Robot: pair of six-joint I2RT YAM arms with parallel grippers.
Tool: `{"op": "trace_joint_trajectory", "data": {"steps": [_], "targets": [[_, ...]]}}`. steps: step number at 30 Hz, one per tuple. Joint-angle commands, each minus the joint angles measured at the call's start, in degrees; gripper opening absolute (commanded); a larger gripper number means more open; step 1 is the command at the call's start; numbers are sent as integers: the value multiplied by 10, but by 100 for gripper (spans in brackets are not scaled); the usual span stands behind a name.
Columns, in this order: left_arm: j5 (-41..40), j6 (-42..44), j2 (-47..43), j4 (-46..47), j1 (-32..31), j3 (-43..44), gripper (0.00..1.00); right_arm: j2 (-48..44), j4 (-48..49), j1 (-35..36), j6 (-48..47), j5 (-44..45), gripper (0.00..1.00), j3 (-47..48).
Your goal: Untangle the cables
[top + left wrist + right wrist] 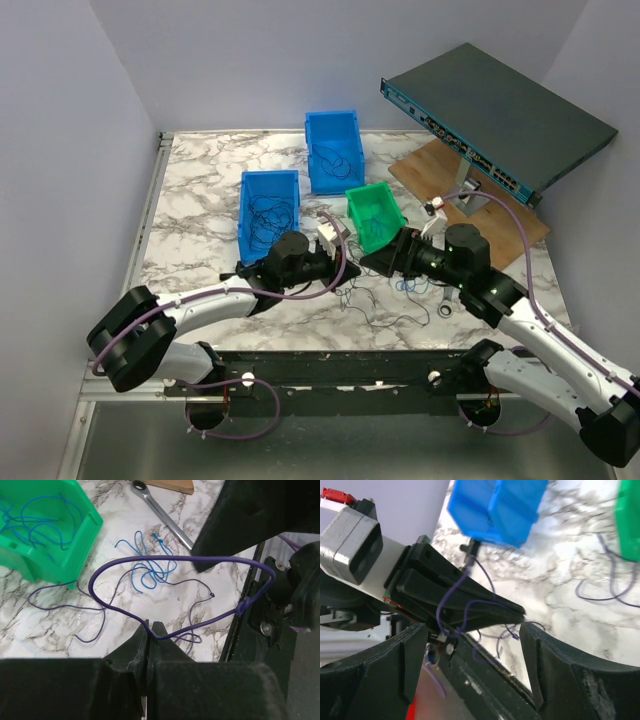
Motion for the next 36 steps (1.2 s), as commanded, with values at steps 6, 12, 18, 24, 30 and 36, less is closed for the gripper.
{"op": "trace_joint_trajectory", "data": {"steps": [6, 12, 18, 24, 30, 36], "targets": [[1, 1, -66, -46, 45, -2, 0, -98, -52, 3, -57, 154, 82, -72], [-27, -10, -111, -206, 46, 80, 0, -65, -7, 3, -86, 161, 83, -123], [-31, -21, -105, -364, 47, 198, 0, -17, 83, 3, -141, 51, 86, -138], [-28, -28, -97, -407, 47, 260, 0, -6, 289, 3, -152, -66, 88, -219], [0, -40, -94, -428, 46, 315, 0, 85, 425, 5, -144, -108, 88, -230], [9, -52, -96, -435, 47, 351, 0, 169, 482, 28, -146, -115, 85, -201]]}}
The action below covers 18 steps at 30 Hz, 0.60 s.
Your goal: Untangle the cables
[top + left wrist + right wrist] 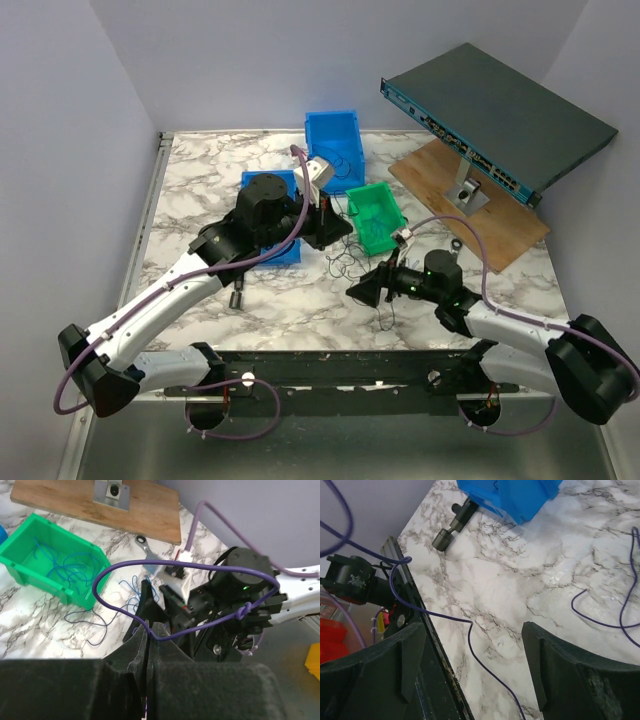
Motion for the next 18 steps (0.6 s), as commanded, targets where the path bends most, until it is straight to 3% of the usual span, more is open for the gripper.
{"op": "trace_joint_trajectory", "data": {"steps": [1, 2, 4, 6, 7, 8, 16, 18], "targets": [[20, -16, 0, -17, 1, 39, 0, 53, 86, 25, -11, -24, 82, 24], [18, -16, 1, -17, 1, 43, 0, 63, 87, 31, -14, -20, 78, 27], [8, -20, 3, -16, 4, 50, 0, 77, 91, 36, -13, -15, 58, 24], [-11, -23, 4, -10, 8, 55, 0, 73, 81, 36, -6, 9, 21, 17], [-23, -26, 7, -5, 14, 56, 0, 63, 66, 37, -6, 32, 7, 15], [-31, -31, 10, 1, 26, 58, 0, 45, 49, 37, -6, 54, 1, 10], [-97, -75, 93, 19, 143, 131, 0, -71, -67, 36, 44, 310, 1, -35], [-58, -91, 131, 33, 167, 163, 0, -76, -68, 37, 35, 307, 1, -37]]}}
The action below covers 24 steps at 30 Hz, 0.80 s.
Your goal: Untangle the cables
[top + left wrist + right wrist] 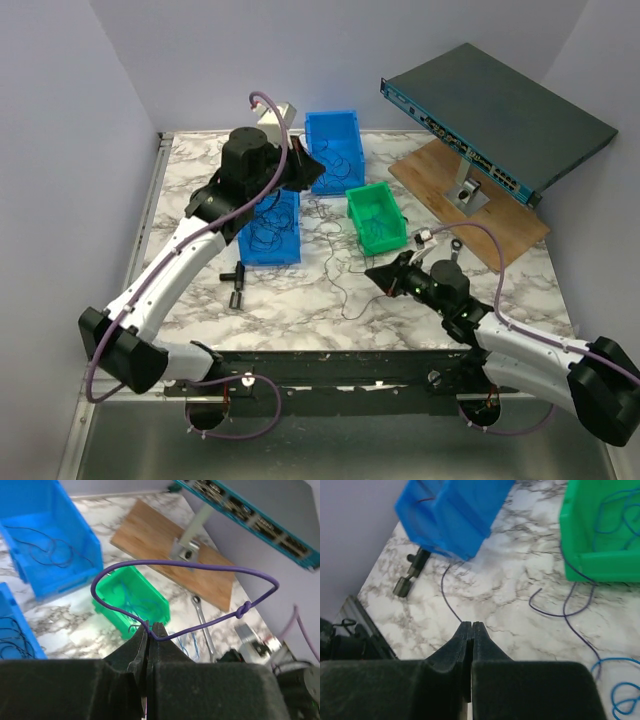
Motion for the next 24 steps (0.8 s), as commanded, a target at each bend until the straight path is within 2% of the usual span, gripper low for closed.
{"op": "trace_joint_trajectory", "data": {"steps": [1, 3, 4, 5, 7, 12, 15, 17, 19, 24], "targets": [[28, -43, 78, 27, 48, 76, 0, -8, -44, 1, 8, 94, 12, -16], [77, -47, 113, 16, 50, 121, 0, 9, -8, 1, -10, 49, 67, -17], [95, -51, 123, 18, 49, 133, 0, 24, 14, 1, -25, 28, 81, -15], [111, -58, 128, 25, 49, 135, 0, 36, 20, 1, -32, 16, 90, -8], [130, -70, 130, 43, 49, 127, 0, 67, 34, 1, -45, 6, 97, 13], [106, -68, 135, 31, 49, 133, 0, 127, 15, 1, -48, 38, 98, 71], [79, -51, 166, 3, 49, 164, 0, 114, 21, 1, -46, 72, 98, 59], [33, -39, 199, -11, 49, 189, 0, 89, 34, 1, -45, 90, 98, 37], [-18, -26, 243, -27, 49, 226, 0, 60, 43, 1, -44, 110, 98, 16], [-118, 16, 393, -96, 49, 402, 0, -27, 15, 1, -50, 173, 98, -10]]}}
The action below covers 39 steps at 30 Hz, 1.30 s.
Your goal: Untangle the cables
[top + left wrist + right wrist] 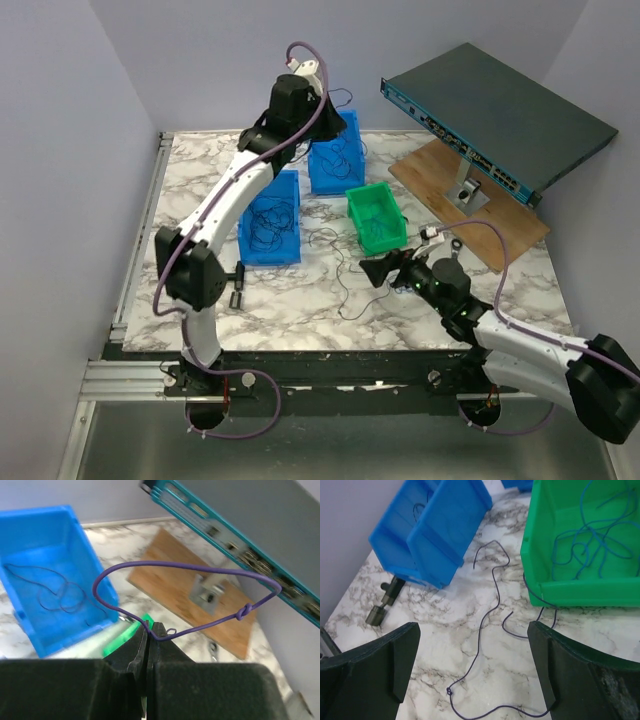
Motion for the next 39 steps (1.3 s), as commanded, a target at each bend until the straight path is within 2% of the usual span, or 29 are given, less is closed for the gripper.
{"op": "trace_joint_trajectory", "data": {"steps": [1, 6, 11, 12, 13, 14, 16, 19, 23, 26, 30, 36, 39], "targets": [[-138, 49, 149, -72, 0, 149, 0, -69, -8, 1, -15, 85, 98, -23], [-211, 75, 278, -54, 5, 284, 0, -149, -11, 1, -19, 103, 98, -50], [-223, 83, 341, -3, 20, 316, 0, -178, -17, 1, -12, 112, 98, -61], [-222, 83, 346, 3, 22, 315, 6, -179, -16, 1, -11, 109, 98, -63], [-217, 85, 350, 9, 23, 315, 23, -177, -16, 0, -9, 109, 98, -63], [-215, 87, 353, 11, 24, 316, 35, -174, -15, 1, -8, 110, 98, -62], [-215, 93, 353, 11, 24, 315, 48, -168, -16, 1, -7, 111, 98, -60], [-213, 98, 337, 7, 26, 308, 56, -158, -13, 1, -5, 107, 98, -58], [-204, 100, 290, 1, 27, 276, 59, -154, -17, 1, -5, 111, 98, -57], [-179, 99, 245, -17, 27, 235, 63, -153, -49, 1, -1, 129, 98, -46], [-124, 98, 154, -54, 24, 145, 74, -131, -188, 1, 39, 185, 97, 18], [-120, 78, -18, -12, -3, -98, 87, -42, -458, -2, 136, 259, 98, 141], [-120, 67, -102, 30, -24, -221, 92, -6, -530, -3, 165, 265, 100, 178]]}}
